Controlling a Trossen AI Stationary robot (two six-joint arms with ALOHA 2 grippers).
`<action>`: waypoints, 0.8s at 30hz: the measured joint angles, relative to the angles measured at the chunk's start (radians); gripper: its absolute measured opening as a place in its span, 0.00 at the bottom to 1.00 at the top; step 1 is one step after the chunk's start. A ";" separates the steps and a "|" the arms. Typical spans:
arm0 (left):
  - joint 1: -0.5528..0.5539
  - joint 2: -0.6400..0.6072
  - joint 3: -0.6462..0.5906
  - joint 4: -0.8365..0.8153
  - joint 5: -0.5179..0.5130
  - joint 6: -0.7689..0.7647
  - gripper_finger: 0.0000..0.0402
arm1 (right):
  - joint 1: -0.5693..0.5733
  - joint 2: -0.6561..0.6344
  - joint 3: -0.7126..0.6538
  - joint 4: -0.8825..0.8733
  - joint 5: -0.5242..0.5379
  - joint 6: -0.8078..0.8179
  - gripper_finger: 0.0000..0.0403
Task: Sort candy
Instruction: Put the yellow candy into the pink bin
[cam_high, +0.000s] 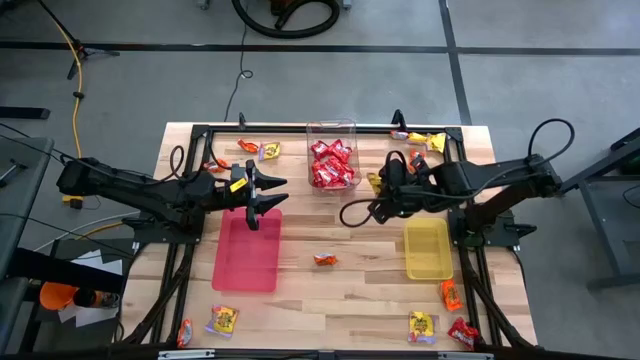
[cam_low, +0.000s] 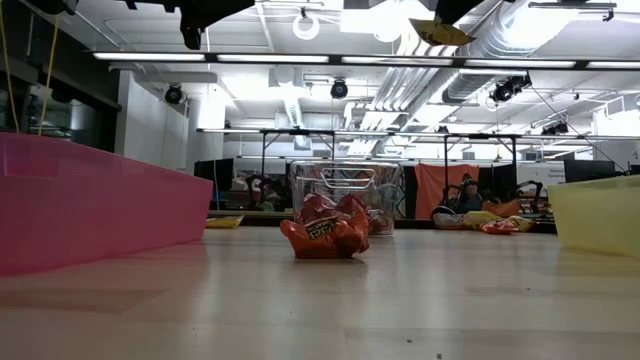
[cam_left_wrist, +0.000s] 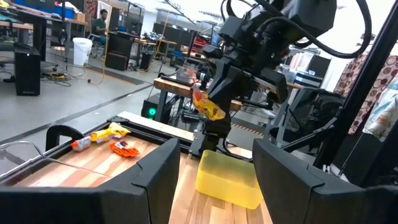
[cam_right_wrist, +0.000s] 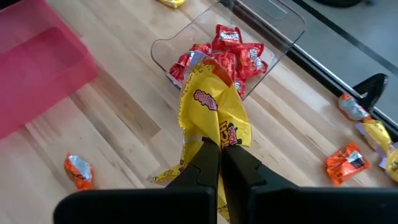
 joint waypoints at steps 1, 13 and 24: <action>0.000 0.000 0.000 0.000 0.000 0.000 0.47 | 0.003 0.000 0.000 0.001 0.000 0.004 0.00; 0.000 0.000 0.000 0.000 0.000 0.000 0.47 | -0.004 0.047 0.000 0.380 -0.165 -0.219 0.00; 0.000 0.000 0.000 0.000 0.000 0.000 0.47 | -0.088 0.320 -0.002 0.940 -0.551 -0.479 0.00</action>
